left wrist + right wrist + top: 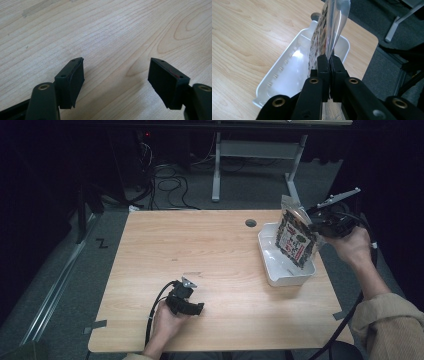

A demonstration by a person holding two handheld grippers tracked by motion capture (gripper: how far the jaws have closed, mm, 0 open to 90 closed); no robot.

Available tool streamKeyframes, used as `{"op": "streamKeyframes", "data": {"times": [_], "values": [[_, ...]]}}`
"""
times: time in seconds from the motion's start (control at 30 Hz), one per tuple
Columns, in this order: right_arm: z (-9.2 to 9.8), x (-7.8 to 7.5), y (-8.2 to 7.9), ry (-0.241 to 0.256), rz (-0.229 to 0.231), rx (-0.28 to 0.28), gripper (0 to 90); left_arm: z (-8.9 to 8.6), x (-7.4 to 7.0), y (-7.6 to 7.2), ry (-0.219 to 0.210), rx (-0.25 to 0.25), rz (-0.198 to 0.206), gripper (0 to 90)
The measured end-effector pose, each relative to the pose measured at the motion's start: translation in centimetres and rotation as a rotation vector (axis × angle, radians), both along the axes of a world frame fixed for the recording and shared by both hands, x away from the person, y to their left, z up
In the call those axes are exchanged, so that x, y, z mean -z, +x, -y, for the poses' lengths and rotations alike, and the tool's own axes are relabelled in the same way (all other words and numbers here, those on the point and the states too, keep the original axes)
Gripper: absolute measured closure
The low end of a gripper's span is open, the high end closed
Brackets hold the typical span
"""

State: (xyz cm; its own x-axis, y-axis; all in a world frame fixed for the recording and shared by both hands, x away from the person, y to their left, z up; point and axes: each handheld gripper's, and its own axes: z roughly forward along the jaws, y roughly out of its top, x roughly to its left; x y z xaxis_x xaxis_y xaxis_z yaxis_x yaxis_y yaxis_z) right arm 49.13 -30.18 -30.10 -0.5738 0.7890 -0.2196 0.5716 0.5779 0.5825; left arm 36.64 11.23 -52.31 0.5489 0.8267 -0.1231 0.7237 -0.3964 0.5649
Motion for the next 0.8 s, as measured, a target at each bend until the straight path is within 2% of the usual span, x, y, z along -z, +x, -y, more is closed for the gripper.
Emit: {"op": "streamKeyframes", "data": {"times": [0.1,0.23,0.37,0.43,0.53,0.8], "values": [[0.2,0.3,0.1,0.029,-0.017,0.007,88.8,0.0,0.0,0.0,0.003,0.003,-0.002,29.5],[0.5,0.9,0.5,0.034,-0.049,0.019,88.1,0.0,0.0,0.0,0.005,0.003,-0.002,29.5],[0.9,1.3,0.7,0.069,-0.055,0.026,87.7,0.0,0.0,0.0,0.006,0.003,-0.003,29.5],[1.0,1.3,0.8,0.066,-0.053,0.028,86.8,0.0,0.0,0.0,0.006,0.004,-0.003,29.5],[1.2,1.4,0.9,0.071,-0.066,0.036,83.7,0.0,0.0,0.0,0.004,0.003,-0.002,29.5],[1.6,1.5,1.1,0.080,-0.065,0.075,73.4,0.0,0.0,0.0,0.006,0.001,-0.002,29.5]]}}
